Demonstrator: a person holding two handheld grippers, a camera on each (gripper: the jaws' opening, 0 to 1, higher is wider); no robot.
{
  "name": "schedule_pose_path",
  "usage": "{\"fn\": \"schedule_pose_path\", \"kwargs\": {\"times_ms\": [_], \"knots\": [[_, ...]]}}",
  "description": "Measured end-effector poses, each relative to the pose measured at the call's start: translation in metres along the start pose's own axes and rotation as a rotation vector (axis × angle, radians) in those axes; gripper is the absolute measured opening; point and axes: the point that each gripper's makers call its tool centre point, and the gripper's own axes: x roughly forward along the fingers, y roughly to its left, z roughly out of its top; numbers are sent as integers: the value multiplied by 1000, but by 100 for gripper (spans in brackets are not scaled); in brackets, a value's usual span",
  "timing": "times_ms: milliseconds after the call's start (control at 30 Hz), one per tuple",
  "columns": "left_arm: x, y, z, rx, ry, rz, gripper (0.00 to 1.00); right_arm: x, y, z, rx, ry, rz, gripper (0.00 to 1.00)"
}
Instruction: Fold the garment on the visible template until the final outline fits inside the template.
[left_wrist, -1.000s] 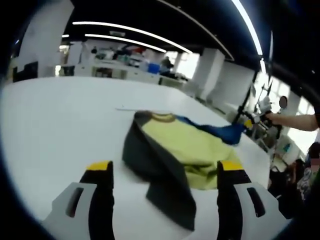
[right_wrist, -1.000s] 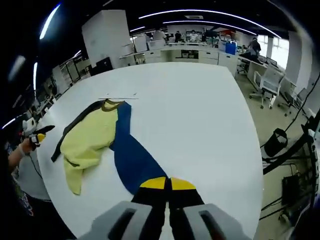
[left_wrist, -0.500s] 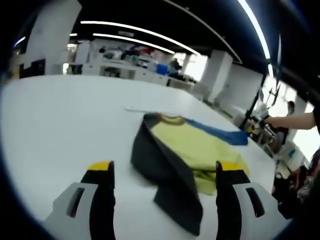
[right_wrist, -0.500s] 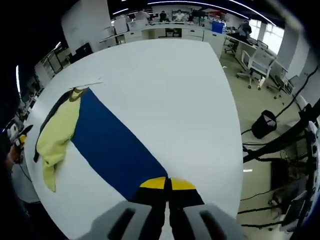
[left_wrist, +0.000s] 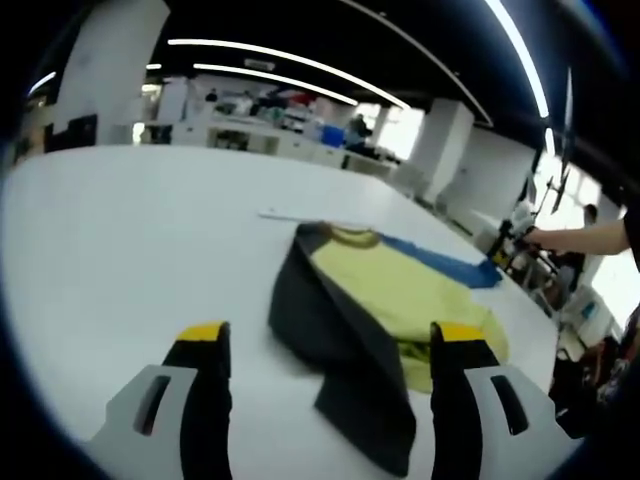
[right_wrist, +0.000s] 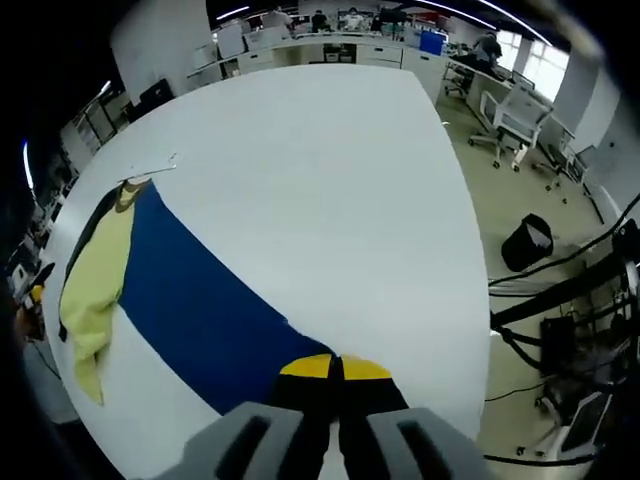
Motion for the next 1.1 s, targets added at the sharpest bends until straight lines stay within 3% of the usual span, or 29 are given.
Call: {"fn": "schedule_pose_path", "kwargs": {"times_ms": [267, 367, 500, 633, 1100], "knots": [[3, 1, -3, -3, 8, 0, 78, 21, -8, 7, -28, 10, 1, 0], [3, 1, -4, -8, 8, 1, 77, 27, -7, 15, 9, -38, 19, 0], [4, 0, -7, -6, 18, -2, 77, 31, -1, 19, 60, -49, 62, 0], [5, -1, -6, -11, 15, -5, 77, 35, -8, 7, -4, -3, 11, 0], [8, -5, -9, -11, 19, -17, 77, 14, -37, -31, 61, 45, -40, 0]]}}
